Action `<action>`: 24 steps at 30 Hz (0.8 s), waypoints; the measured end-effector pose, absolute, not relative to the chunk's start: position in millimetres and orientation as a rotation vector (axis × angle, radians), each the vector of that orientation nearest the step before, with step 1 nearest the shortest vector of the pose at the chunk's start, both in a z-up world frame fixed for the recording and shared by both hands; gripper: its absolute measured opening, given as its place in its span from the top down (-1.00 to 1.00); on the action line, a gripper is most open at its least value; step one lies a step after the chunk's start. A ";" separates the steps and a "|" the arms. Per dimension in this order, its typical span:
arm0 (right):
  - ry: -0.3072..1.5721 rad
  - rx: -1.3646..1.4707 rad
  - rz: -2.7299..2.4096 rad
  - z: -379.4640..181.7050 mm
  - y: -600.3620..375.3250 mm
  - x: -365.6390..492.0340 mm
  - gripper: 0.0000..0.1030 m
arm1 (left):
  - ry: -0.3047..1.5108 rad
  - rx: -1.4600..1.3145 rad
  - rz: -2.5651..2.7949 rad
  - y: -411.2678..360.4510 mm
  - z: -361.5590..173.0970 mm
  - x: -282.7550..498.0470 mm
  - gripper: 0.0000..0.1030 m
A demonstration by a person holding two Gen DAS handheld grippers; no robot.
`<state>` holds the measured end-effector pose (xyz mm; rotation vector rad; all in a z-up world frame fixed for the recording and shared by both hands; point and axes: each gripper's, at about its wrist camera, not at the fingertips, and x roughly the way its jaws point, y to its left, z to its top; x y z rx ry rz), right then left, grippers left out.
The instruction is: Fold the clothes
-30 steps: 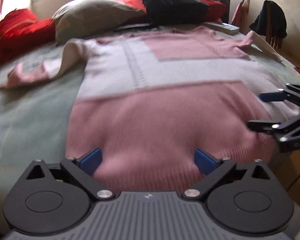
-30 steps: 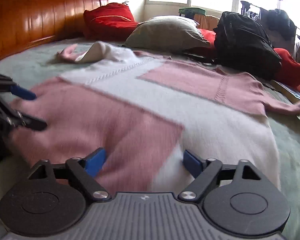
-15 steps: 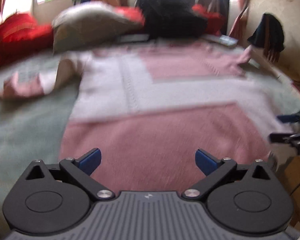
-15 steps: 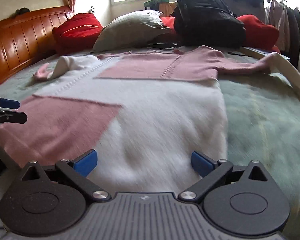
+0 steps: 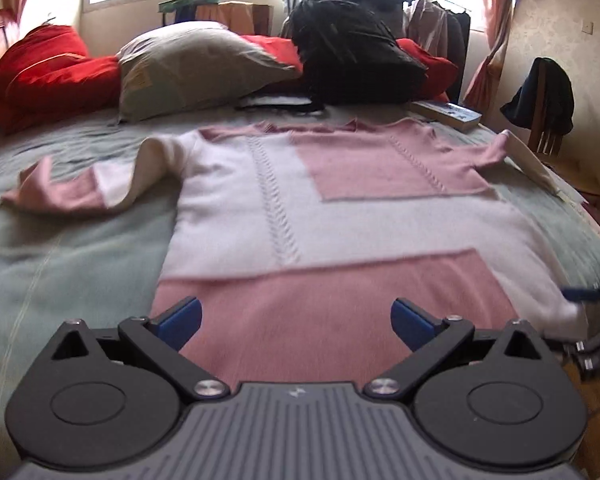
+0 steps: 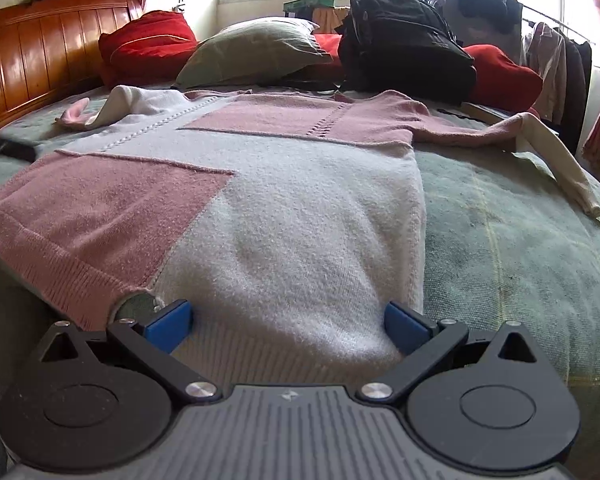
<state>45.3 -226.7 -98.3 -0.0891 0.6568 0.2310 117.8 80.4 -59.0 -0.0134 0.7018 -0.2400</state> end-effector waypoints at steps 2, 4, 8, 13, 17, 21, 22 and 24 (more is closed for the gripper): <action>0.654 -0.091 0.226 -98.6 -226.3 44.4 -1.00 | 0.711 -0.029 -0.226 83.7 -67.4 122.6 -0.95; 0.651 -0.095 0.222 -98.9 -225.4 44.2 -1.00 | 0.720 -0.046 -0.212 87.0 -75.8 127.5 -0.95; 0.645 -0.102 0.224 -99.4 -225.1 43.6 -1.00 | 0.738 -0.065 -0.185 91.9 -89.8 135.0 -0.93; 0.654 -0.122 0.224 -87.4 -222.1 40.7 -1.00 | 0.733 0.088 -0.200 72.1 -68.4 117.8 -0.94; 0.581 -0.080 0.291 -64.8 -215.6 51.2 -1.00 | 0.685 0.125 -0.268 56.7 -61.2 118.1 -0.95; 0.547 -0.071 0.373 -59.6 -186.4 79.5 -1.00 | 0.739 0.122 -0.257 46.1 -74.1 125.9 -0.95; 0.550 -0.088 0.389 -63.7 -177.2 84.5 -1.00 | 0.763 0.147 -0.241 43.5 -79.9 124.2 -0.95; 0.574 -0.134 0.405 -75.1 -161.6 89.7 -1.00 | 0.774 0.153 -0.209 44.2 -86.8 113.4 -0.98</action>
